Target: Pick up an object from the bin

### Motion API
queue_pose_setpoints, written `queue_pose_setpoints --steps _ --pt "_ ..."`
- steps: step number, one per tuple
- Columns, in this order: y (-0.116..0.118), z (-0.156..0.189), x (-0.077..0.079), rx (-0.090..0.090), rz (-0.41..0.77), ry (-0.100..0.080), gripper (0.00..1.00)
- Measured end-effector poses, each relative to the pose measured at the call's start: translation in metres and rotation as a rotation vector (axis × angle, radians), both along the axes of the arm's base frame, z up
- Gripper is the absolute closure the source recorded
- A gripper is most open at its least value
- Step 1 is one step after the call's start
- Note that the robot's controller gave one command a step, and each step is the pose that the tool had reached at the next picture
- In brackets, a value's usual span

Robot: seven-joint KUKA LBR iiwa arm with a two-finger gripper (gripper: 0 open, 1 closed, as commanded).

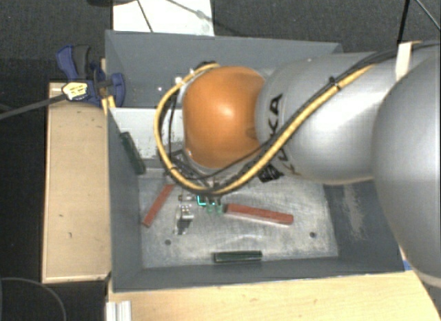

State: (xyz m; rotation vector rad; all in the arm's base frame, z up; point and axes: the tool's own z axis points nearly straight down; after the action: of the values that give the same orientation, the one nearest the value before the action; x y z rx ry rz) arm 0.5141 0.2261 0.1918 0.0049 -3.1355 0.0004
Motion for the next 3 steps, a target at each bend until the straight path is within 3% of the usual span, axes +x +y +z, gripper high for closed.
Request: queue_pose_setpoints --steps 1,2,3 --pt "-0.001 0.005 0.002 0.002 -0.005 -0.008 0.0" --pt "0.007 -0.044 0.019 0.004 0.035 -0.016 0.0" --pt "0.006 -0.09 0.057 0.003 0.227 -0.011 0.0"
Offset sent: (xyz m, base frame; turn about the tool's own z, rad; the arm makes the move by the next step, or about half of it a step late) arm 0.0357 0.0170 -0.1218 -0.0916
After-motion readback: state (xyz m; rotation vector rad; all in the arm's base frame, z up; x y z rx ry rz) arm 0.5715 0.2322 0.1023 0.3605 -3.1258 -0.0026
